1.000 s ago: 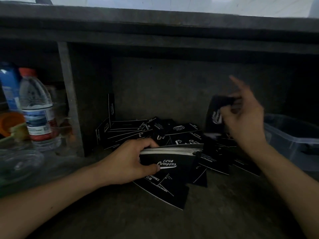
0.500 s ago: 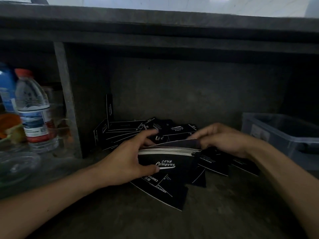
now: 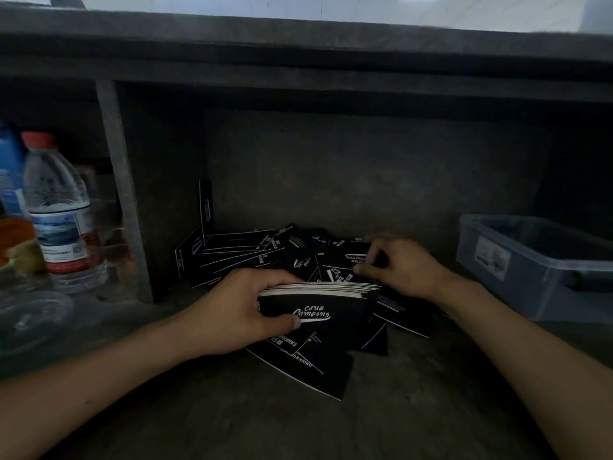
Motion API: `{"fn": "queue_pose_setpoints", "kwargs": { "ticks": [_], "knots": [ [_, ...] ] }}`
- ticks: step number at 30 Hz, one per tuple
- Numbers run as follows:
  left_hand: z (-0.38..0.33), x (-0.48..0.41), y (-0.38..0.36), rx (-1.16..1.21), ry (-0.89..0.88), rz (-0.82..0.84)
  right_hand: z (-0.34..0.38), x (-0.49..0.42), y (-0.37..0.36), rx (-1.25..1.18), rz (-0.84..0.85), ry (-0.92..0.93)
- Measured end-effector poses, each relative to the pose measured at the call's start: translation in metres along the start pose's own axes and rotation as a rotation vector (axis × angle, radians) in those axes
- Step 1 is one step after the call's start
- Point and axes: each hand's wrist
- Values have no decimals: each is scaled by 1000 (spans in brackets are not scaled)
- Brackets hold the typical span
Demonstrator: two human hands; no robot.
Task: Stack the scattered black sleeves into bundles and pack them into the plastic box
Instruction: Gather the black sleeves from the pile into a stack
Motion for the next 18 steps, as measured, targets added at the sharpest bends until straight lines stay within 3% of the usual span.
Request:
{"fn": "queue_pose_setpoints", "kwargs": {
  "ticks": [4,8,11,14,18],
  "knots": [
    [-1,0,0,-14,3,-5,9,1,2,-186,-43,-117],
    [-2,0,1,-10,16,-1,11,-3,21,-127,-468,-112],
    [0,-1,0,-26,2,-3,16,-2,36,-458,-645,-164],
    [3,-2,0,-43,-19,-21,30,4,47,-1044,-577,-250],
    [6,-2,-1,-62,-30,-44,38,9,46,-1192,-259,-336]
  ]
}}
Point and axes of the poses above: each hand's wrist, its own x-axis away from the middle knuckle, its own y-axis out of the back of the hand, z = x × y, and after that the axes turned 9 degrees about -z, right-handed
